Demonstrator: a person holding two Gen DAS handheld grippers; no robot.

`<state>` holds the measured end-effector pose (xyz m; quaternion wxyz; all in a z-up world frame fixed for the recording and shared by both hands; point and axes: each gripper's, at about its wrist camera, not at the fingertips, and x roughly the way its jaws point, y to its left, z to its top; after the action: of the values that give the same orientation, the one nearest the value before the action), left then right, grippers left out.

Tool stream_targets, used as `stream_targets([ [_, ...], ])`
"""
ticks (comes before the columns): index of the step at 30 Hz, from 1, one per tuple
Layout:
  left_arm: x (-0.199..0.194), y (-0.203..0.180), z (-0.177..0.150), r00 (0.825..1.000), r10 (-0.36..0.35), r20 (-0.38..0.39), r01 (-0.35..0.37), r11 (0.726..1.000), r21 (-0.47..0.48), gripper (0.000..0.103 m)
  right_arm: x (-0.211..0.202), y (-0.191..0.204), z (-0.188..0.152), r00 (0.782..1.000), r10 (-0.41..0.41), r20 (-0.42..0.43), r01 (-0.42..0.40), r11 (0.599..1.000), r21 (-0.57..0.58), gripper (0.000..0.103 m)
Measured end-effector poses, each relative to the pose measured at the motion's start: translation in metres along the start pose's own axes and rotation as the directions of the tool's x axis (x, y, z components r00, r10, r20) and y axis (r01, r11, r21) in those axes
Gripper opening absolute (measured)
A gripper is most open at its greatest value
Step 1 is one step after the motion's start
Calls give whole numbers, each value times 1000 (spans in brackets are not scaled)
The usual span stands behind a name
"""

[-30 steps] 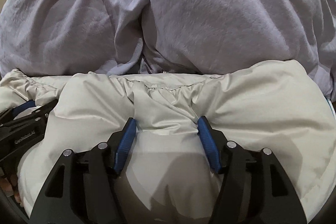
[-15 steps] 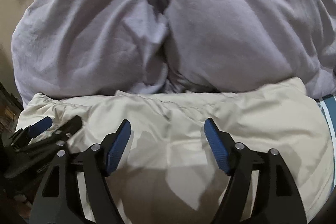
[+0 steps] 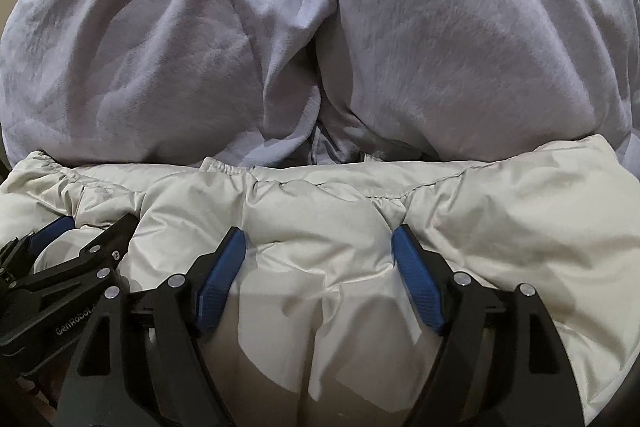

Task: Fold large clothes
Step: 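Press the folded jacket edge flat with both grippers side by side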

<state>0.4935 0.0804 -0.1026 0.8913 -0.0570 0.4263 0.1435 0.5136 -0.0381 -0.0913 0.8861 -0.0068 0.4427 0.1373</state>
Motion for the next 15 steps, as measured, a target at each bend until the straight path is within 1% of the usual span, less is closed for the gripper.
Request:
stream_targets([
  [5,11,-6,5,1000,0,-12,0,1000,10,89,6,-4,-1,1000,20,-21,-20,1000,2,79],
  [8,-13,2,8,1000,-12,-25,12,1000,5,89,-2,-14,6,998,42,-37,-42,999,5,79],
  [10,-26,9,12,1000,-22,-11,22,1000,-1,89,-17,-25,13,999,41,-12,-41,999,6,79],
  [11,-34,14,15,1000,-22,9,22,1000,3,89,-25,-31,15,999,35,7,-35,999,6,79],
  [12,-41,19,17,1000,-16,26,15,1000,7,89,-36,-42,17,999,23,34,-24,1000,8,79],
  [15,-49,40,24,998,13,54,-13,1000,6,89,-52,-70,17,998,-22,56,20,999,26,79],
])
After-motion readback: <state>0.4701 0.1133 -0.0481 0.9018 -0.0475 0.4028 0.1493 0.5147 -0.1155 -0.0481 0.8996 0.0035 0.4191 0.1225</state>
